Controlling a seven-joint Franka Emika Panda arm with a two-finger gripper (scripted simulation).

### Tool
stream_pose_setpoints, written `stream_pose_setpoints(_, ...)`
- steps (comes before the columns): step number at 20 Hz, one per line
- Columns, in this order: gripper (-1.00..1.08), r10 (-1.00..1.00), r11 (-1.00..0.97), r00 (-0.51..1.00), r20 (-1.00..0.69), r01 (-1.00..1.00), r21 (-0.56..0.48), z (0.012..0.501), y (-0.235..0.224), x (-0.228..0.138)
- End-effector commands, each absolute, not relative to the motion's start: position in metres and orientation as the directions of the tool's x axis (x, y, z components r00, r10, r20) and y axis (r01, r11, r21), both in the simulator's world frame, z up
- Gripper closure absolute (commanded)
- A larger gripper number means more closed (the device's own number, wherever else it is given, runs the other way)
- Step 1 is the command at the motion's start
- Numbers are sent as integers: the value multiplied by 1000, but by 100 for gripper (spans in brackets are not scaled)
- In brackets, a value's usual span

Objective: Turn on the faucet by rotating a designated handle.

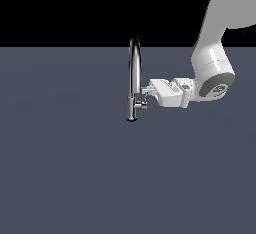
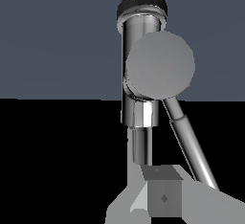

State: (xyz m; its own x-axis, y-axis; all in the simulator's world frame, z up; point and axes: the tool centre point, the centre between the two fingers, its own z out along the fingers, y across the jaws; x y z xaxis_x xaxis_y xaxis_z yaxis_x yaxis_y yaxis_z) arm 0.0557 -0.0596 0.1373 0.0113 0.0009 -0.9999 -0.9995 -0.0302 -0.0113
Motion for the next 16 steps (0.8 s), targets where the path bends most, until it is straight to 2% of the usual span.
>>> stream_pose_setpoints(1, 108, 2, -30, 7, -1000, -1000, -7, 133, -61, 48)
stream_pose_setpoints(13, 108, 0, -27, 7, -1000, -1000, -7, 114, -67, 8)
stream_pose_setpoints(16, 108, 4, -37, 26, -1000, -999, -26, 119, -59, 16)
